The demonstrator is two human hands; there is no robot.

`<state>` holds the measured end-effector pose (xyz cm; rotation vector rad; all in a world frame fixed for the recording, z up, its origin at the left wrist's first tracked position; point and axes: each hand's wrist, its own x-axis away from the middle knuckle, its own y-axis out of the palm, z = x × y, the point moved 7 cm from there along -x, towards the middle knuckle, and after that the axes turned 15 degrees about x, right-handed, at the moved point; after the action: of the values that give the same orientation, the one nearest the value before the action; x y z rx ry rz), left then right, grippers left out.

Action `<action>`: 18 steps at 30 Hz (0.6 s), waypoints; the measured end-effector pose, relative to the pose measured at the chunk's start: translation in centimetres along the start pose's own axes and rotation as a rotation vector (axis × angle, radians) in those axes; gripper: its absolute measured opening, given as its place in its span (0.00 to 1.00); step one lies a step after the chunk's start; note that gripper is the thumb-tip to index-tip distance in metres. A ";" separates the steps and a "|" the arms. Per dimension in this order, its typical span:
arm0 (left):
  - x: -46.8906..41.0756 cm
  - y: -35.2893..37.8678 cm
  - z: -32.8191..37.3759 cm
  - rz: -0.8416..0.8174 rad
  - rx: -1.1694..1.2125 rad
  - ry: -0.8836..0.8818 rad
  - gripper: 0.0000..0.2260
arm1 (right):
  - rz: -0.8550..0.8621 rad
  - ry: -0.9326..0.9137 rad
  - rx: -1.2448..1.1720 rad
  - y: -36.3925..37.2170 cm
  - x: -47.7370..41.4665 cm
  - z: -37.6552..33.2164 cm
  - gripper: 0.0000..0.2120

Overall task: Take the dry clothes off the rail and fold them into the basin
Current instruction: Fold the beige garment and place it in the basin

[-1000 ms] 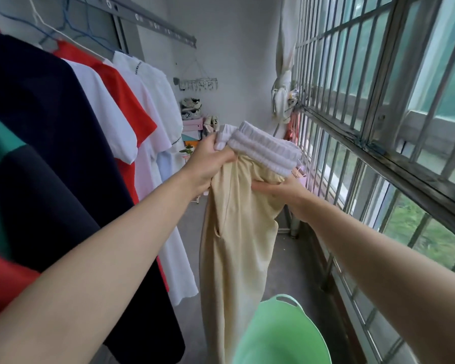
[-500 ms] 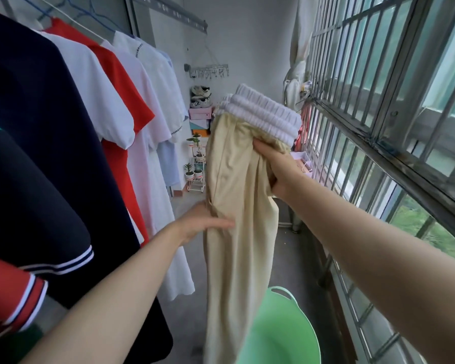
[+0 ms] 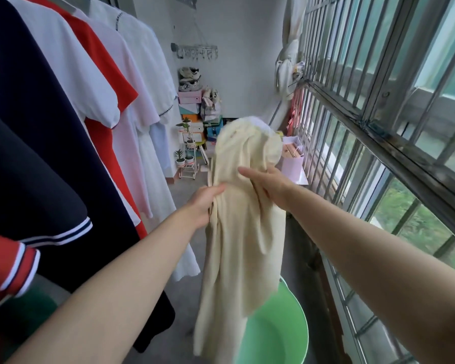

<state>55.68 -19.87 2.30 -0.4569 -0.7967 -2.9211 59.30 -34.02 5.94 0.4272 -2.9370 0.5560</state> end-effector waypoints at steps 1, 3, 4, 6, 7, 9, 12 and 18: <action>-0.3 0.7 0.1 0.011 0.025 -0.013 0.11 | 0.038 0.005 0.071 -0.1 -0.1 1.2 0.56; -1.1 1.8 0.3 0.077 0.072 -0.013 0.13 | 0.171 0.022 0.262 -1.0 -0.1 2.9 0.56; -1.5 2.1 0.1 0.120 0.105 -0.018 0.15 | 0.241 0.023 0.373 -1.4 0.5 3.3 0.54; -1.8 2.7 -0.7 0.185 0.192 -0.059 0.19 | 0.382 -0.046 0.544 -2.5 1.2 3.8 0.47; -1.9 3.0 -1.1 0.207 0.230 -0.075 0.19 | 0.437 -0.104 0.599 -2.9 1.7 3.8 0.40; -2.3 3.4 -2.0 0.226 0.316 -0.084 0.18 | 0.410 -0.192 0.611 -3.0 2.1 4.4 0.26; -2.8 3.5 -2.8 0.254 0.413 -0.075 0.14 | 0.116 -0.142 0.524 -0.7 2.2 6.4 0.25; -2.2 4.9 -2.2 0.313 0.621 -0.065 0.13 | 0.033 -0.084 0.530 2.2 1.8 8.1 0.55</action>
<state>57.98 -25.17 2.18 -0.5487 -1.4177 -2.2272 56.41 -35.56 -2.01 0.4576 -2.8433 1.3585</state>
